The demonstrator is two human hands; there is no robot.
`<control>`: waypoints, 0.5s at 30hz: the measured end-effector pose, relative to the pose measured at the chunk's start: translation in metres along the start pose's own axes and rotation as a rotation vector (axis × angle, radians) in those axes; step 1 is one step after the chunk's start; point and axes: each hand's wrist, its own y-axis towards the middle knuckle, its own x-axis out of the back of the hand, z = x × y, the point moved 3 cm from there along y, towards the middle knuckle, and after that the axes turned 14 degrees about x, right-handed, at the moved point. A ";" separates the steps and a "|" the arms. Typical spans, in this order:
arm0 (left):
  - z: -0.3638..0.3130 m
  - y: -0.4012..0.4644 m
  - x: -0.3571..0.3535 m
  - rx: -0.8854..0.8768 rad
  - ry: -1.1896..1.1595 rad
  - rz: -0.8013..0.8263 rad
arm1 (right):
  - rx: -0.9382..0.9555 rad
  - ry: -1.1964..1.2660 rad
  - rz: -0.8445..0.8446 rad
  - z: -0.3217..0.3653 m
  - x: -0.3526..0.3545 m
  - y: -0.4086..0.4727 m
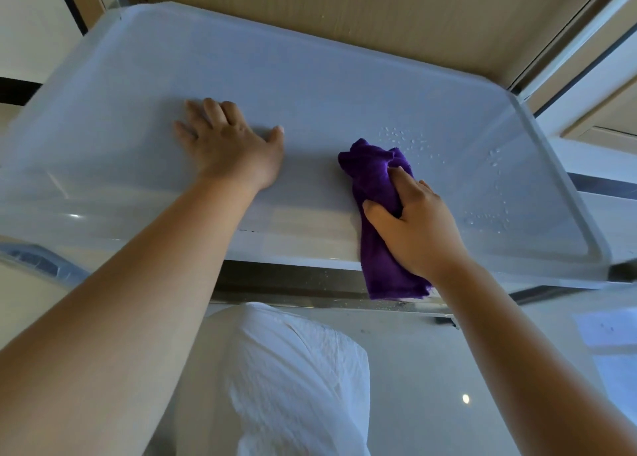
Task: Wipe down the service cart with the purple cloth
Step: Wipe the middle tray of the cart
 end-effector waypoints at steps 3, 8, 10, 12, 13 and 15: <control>0.009 0.005 0.004 -0.009 -0.021 -0.025 | 0.061 -0.007 0.005 0.007 -0.006 0.005; 0.032 0.017 0.015 -0.004 -0.031 -0.061 | 0.254 0.067 0.093 0.020 -0.014 0.015; 0.042 0.021 0.019 -0.008 -0.034 -0.070 | 0.366 0.057 0.155 0.022 -0.015 0.018; 0.051 0.024 0.023 -0.002 -0.035 -0.083 | 0.451 0.059 0.209 0.023 -0.015 0.024; 0.054 0.025 0.025 0.003 -0.034 -0.088 | 0.477 0.067 0.238 0.024 -0.015 0.028; 0.059 0.026 0.028 -0.023 -0.036 -0.114 | 0.525 0.091 0.278 0.023 -0.016 0.037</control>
